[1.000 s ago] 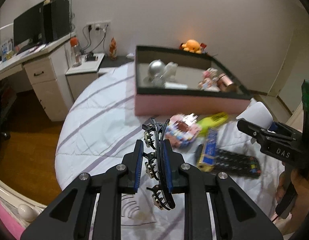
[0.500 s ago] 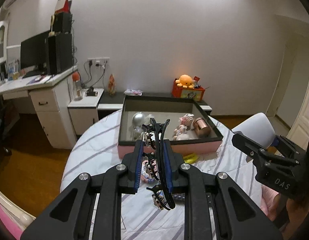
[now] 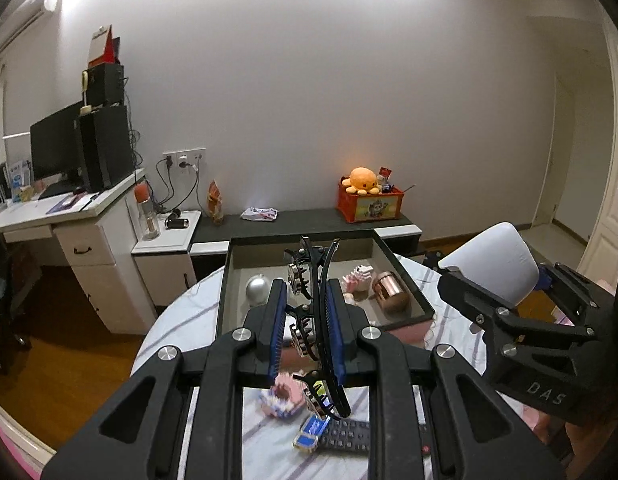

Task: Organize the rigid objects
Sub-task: 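Carry the hair clip and white device into the box and open both grippers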

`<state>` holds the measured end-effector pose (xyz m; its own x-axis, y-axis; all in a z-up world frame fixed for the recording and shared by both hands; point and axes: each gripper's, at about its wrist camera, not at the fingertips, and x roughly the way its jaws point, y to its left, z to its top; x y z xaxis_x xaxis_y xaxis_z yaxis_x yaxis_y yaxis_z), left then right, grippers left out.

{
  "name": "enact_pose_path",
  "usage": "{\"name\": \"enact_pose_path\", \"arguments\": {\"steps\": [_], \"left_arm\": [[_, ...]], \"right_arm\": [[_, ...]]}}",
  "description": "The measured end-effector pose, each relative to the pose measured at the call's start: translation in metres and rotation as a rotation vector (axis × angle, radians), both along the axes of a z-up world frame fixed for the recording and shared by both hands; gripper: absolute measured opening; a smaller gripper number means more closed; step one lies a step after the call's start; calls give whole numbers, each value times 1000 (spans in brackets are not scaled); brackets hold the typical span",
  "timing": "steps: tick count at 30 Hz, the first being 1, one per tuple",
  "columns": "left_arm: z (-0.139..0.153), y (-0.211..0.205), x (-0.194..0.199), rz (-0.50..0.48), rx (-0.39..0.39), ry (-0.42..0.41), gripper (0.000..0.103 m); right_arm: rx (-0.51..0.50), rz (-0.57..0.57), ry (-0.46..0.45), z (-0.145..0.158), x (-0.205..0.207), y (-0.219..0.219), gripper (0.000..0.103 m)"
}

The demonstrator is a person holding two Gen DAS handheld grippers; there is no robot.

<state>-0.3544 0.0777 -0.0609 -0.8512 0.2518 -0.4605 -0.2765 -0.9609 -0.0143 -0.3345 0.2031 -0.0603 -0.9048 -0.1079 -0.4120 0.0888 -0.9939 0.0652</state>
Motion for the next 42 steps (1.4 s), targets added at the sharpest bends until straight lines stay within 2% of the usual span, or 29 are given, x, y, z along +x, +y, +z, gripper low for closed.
{"name": "enact_pose_path", "arguments": {"steps": [5, 9, 15, 18, 20, 26, 32, 41, 42], "left_arm": [[1, 10, -38, -1, -14, -12, 19], [-11, 14, -83, -17, -8, -72, 19], [-48, 21, -145, -39, -13, -195, 19], [-71, 27, -169, -36, -32, -252, 19], [-87, 31, -181, -37, -45, -292, 19], [-119, 44, -194, -52, -95, -355, 20], [-137, 55, -196, -58, -141, -392, 20], [-145, 58, -190, -66, -154, -411, 21], [-145, 58, -189, -65, -152, -411, 26]], "right_arm": [[17, 0, -15, 0, -33, 3, 74], [43, -6, -53, -10, -73, 5, 74], [80, -2, -157, -40, -137, 5, 74], [121, -37, -214, -57, -161, 6, 74], [107, -38, -238, -66, -170, 10, 74], [107, -62, -314, -94, -179, 18, 74], [106, -71, -369, -110, -180, 23, 74], [173, -88, -356, -113, -174, 18, 74], [171, -91, -353, -113, -172, 18, 74]]}}
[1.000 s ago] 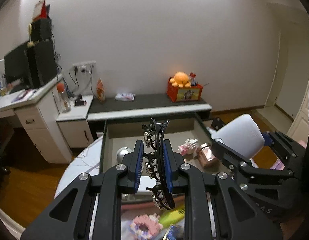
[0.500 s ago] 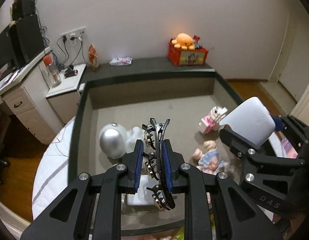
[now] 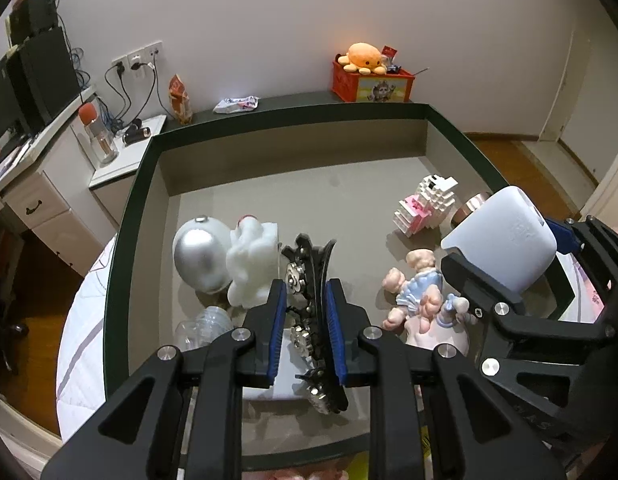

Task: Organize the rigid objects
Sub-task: 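Carry the hair clip and white device into the box and open both grippers, then move both grippers back over the remaining items on the bed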

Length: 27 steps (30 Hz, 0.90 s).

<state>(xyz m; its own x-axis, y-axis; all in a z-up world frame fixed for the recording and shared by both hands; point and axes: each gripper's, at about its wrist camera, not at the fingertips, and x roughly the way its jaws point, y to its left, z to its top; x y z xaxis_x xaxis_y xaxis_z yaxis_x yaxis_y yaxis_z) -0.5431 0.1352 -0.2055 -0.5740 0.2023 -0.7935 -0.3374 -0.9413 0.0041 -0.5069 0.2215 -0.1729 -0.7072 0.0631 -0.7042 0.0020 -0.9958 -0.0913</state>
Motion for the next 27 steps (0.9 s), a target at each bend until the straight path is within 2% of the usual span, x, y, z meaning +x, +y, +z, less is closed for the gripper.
{"name": "enact_pose_path", "arguments": {"steps": [1, 3, 7, 9, 13, 15, 18, 20, 22, 27], "left_arm": [[1, -1, 1, 0, 3, -2, 32], [3, -4, 2, 12, 6, 6, 50], [10, -16, 8, 26, 47, 2, 63], [20, -21, 16, 39, 53, 30, 69], [51, -36, 46, 64, 66, 122, 77], [68, -46, 67, 80, 86, 180, 87], [94, -59, 111, 133, 95, 310, 97], [107, -68, 138, 157, 113, 378, 103], [116, -75, 162, 181, 121, 430, 103], [120, -88, 213, 220, 98, 472, 103]], "right_arm": [[-1, 0, 1, 0, 0, 0, 76], [-8, -8, 2, 0, 2, 3, 77], [-44, -1, 25, 5, 11, 7, 79], [-49, 7, 52, 14, 18, 6, 79], [-54, 22, 110, 39, 38, 4, 80], [-57, 31, 167, 60, 58, 2, 83], [-61, 44, 240, 82, 88, -2, 88], [-60, 43, 280, 94, 108, -4, 95], [-59, 45, 314, 102, 131, -7, 103], [-72, 60, 379, 109, 184, -17, 103]]}}
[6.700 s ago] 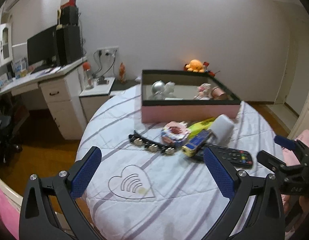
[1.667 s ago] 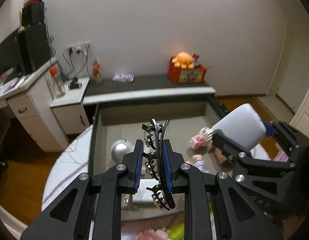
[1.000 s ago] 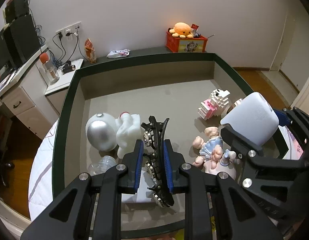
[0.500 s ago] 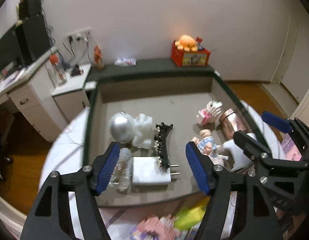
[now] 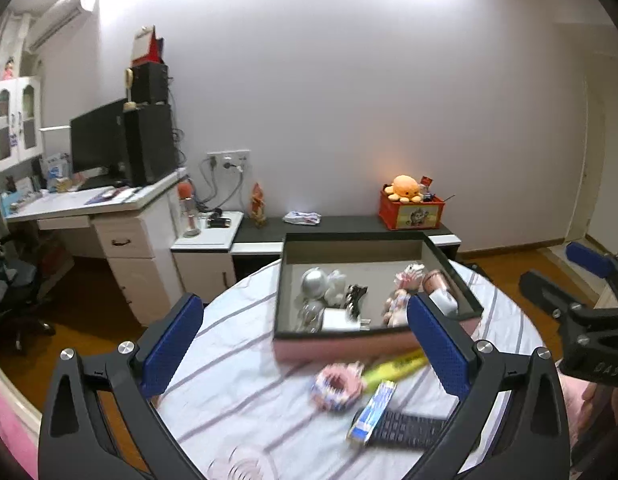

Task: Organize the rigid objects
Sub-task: 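Move both grippers back over the remaining items on the bed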

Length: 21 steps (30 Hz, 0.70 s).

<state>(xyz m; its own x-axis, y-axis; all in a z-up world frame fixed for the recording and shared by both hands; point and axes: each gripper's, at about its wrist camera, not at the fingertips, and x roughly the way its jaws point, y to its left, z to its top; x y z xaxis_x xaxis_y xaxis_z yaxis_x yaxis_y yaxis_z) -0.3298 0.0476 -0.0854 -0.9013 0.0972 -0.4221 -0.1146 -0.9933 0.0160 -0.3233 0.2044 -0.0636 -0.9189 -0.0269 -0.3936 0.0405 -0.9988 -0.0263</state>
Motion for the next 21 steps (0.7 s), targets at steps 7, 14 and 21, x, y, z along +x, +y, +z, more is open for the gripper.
{"name": "enact_pose_path", "arguments": {"steps": [7, 14, 21], "left_arm": [[1, -7, 56, 5, -48, 26, 103], [4, -6, 84, 0, -42, 45, 103], [-2, 0, 92, -24, -51, 21, 103]], "right_arm": [[14, -4, 68, 0, 55, -16, 103], [-6, -20, 46, -10, 79, -14, 103], [-6, -27, 21, -14, 89, -13, 103]]}}
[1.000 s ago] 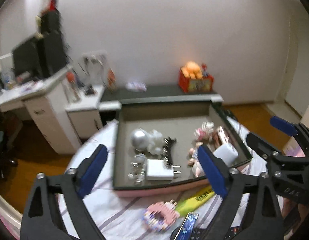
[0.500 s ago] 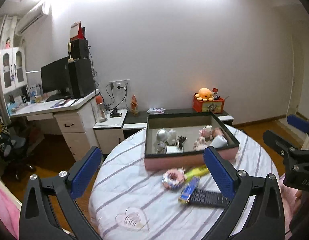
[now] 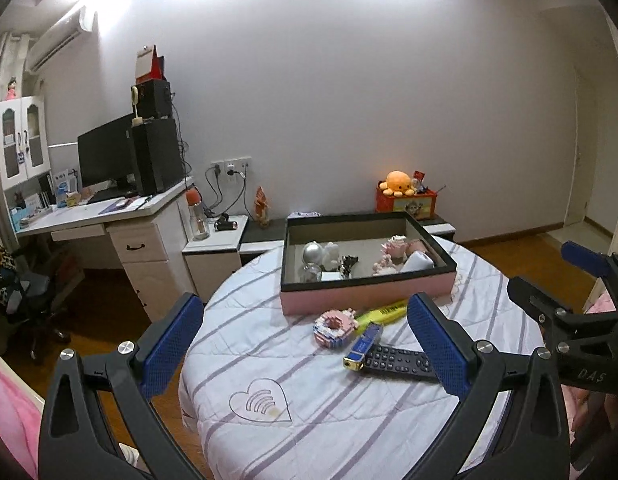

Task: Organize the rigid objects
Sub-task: 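Move both grippers back over the remaining items on the bed, then grasp the black TV remote with the right gripper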

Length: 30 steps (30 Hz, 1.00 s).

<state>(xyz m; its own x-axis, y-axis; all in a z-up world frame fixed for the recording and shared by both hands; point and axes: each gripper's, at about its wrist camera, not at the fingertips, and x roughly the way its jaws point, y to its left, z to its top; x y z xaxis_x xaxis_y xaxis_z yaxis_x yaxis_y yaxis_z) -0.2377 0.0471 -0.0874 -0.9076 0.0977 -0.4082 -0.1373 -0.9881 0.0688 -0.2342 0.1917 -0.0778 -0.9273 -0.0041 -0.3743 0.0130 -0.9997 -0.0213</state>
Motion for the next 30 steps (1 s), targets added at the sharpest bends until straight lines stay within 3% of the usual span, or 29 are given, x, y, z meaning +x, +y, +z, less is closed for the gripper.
{"name": "enact_pose_path", "arguments": {"steps": [17, 22, 28, 30], "left_arm": [[-34, 2, -28, -14, -11, -119, 103], [-54, 4, -42, -12, -30, -173, 103], [-74, 1, -57, -11, -37, -237, 103], [-76, -1, -60, -4, -40, -243, 103]], "right_arm": [[-28, -20, -98, -29, -16, 14, 103], [-38, 7, -179, -53, -32, 16, 103], [-89, 123, -337, -101, -57, 11, 103], [-92, 154, -352, -111, -63, 10, 103]]}}
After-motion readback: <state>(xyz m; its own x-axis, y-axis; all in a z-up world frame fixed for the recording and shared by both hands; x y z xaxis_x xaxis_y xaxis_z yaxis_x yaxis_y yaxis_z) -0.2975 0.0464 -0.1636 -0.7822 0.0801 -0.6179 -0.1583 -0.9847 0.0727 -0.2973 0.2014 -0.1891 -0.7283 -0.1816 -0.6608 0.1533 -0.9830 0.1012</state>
